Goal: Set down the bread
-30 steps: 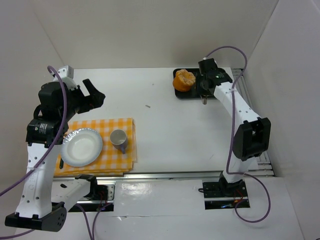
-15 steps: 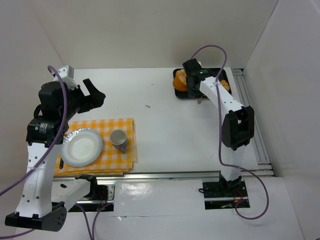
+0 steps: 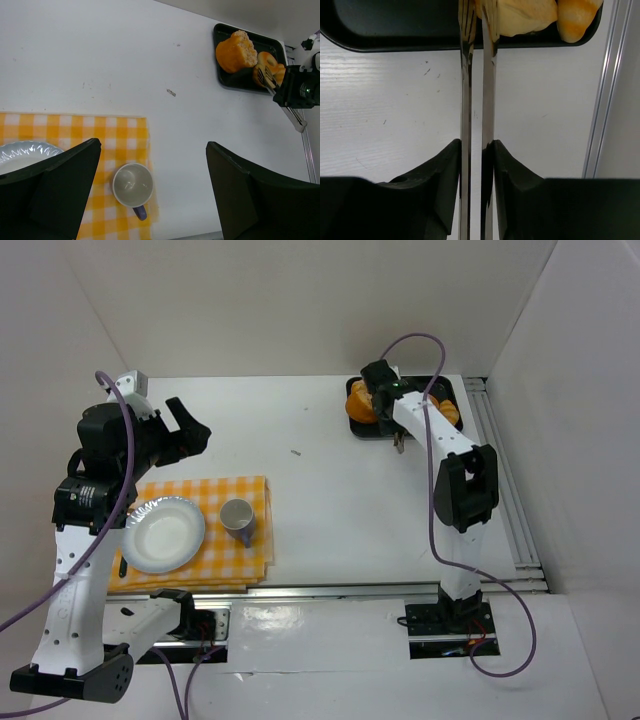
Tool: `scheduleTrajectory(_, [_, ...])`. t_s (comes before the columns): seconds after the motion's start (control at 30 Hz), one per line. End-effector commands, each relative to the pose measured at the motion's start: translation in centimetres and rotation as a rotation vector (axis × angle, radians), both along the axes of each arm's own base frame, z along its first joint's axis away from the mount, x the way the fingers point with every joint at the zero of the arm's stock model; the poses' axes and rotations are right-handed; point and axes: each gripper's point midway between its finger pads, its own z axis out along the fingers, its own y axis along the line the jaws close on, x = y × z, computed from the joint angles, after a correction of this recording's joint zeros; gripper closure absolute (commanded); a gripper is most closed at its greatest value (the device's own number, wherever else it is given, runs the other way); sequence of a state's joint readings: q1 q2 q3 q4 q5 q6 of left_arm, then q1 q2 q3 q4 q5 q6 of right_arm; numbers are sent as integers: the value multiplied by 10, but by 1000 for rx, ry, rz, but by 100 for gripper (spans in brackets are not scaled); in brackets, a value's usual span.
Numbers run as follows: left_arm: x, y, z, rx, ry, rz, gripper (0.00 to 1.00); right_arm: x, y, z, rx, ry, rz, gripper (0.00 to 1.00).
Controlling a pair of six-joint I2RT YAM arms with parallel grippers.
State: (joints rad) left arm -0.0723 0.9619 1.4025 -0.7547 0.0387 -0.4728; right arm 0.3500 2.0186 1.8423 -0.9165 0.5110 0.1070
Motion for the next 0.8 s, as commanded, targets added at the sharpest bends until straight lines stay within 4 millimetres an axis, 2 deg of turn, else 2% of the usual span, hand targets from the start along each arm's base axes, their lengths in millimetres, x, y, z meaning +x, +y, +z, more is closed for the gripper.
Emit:
scheduleTrajectory(0.0, [3,4,9,16,-46,13,0,9,-4,32,-1,-80,-17,65])
scheduleTrajectory(0.03, [1,5,11,15,-55,13,0,6,-5,33,-2,-79,-17,69])
scheduleTrajectory(0.07, [1,5,11,15,-56,13,0,6,-5,34,2,-87,-17,77])
scheduleTrajectory(0.17, [1,5,11,15,-56,13,0,2,-5,48,21,-114,-12,89])
scheduleTrajectory(0.2, [1,5,11,15,-56,13,0,-1,-4,49,34,-115,-14,97])
scheduleTrajectory(0.23, [1,5,11,15,-56,13,0,-3,-5,59,43,-138,-14,100])
scheduleTrajectory(0.37, [1,5,11,15,-56,13,0,-7,-2,86,87,-198,-1,100])
scheduleTrajectory(0.43, [-2,5,14,15,-65,13,0,-9,-1,93,101,-213,5,100])
scheduleTrajectory(0.5, [-2,5,14,15,-65,13,0,-9,-1,110,116,-254,6,100])
scheduleTrajectory(0.63, [-1,6,13,18,-65,21,0,-11,0,121,131,-274,12,100])
scheduleTrajectory(0.7, [-1,6,13,18,-65,21,0,-12,6,138,172,-305,44,100])
scheduleTrajectory(0.73, [-3,6,16,18,-66,21,0,-12,9,137,183,-301,53,100])
scheduleTrajectory(0.77, [-3,8,16,21,-67,30,0,-16,20,150,222,-323,91,100])
